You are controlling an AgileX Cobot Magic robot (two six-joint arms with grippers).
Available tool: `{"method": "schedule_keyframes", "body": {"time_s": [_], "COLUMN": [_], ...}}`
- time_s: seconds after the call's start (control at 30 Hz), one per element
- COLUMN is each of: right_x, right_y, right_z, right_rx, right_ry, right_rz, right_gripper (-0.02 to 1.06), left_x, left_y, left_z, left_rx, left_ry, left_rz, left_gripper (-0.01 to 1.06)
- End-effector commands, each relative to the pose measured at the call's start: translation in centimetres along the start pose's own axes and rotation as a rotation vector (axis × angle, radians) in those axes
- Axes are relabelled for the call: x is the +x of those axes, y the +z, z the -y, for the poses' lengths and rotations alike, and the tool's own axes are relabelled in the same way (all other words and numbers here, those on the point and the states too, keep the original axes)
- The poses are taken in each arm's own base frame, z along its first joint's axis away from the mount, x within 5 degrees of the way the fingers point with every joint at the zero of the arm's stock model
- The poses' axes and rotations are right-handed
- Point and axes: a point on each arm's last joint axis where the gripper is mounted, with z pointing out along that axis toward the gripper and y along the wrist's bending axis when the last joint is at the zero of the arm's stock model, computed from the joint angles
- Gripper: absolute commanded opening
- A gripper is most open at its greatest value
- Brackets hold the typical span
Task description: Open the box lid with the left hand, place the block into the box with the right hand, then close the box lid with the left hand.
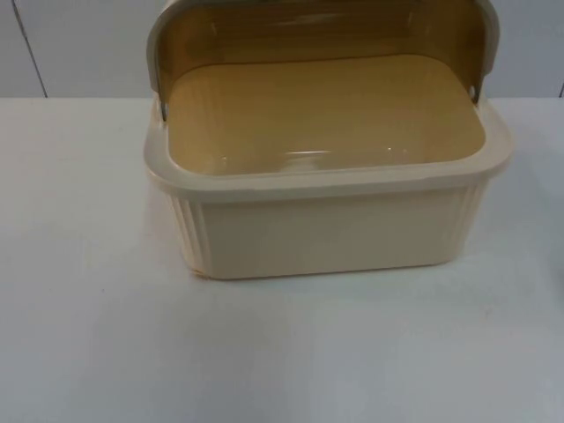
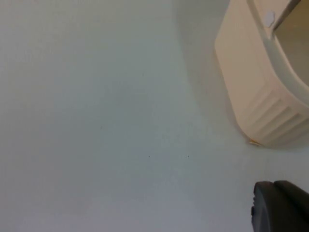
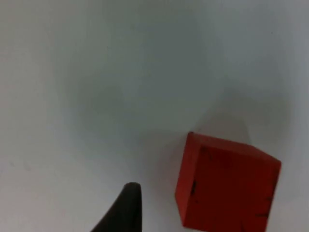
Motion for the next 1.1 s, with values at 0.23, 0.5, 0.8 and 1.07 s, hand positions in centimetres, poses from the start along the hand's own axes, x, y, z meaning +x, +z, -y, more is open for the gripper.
{"method": "schedule_keyframes", "body": {"time_s": [0.23,0.5,0.8,1.07], "right_x": [0.2,0.6,0.5,2.1], "right_y": [3.9,6.6,3.2,-3.8], "right_z": [-0.4,-0.8,-0.1,1.5], "right_rx": [0.024,0.031,0.044,0.035], "right_ry": [0.027,0.064,-0.062,-0.261], "right_rz": [-0.08,-0.128,-0.112,-0.148], "right_gripper": [1.0,0.62,0.0,0.0], "left_x": [0.0,0.0,0.0,0.0], "left_y": [-0.2,-0.2,-0.2,-0.2], "left_z": [-0.1,-0.1,-0.1,-0.1], "left_rx": [-0.006,-0.007,-0.011,-0.011], "left_ry": [0.0,0.004,0.009,0.009], "left_rz": [0.012,0.014,0.013,0.013], "left_gripper": [0.0,0.0,0.0,0.0]}}
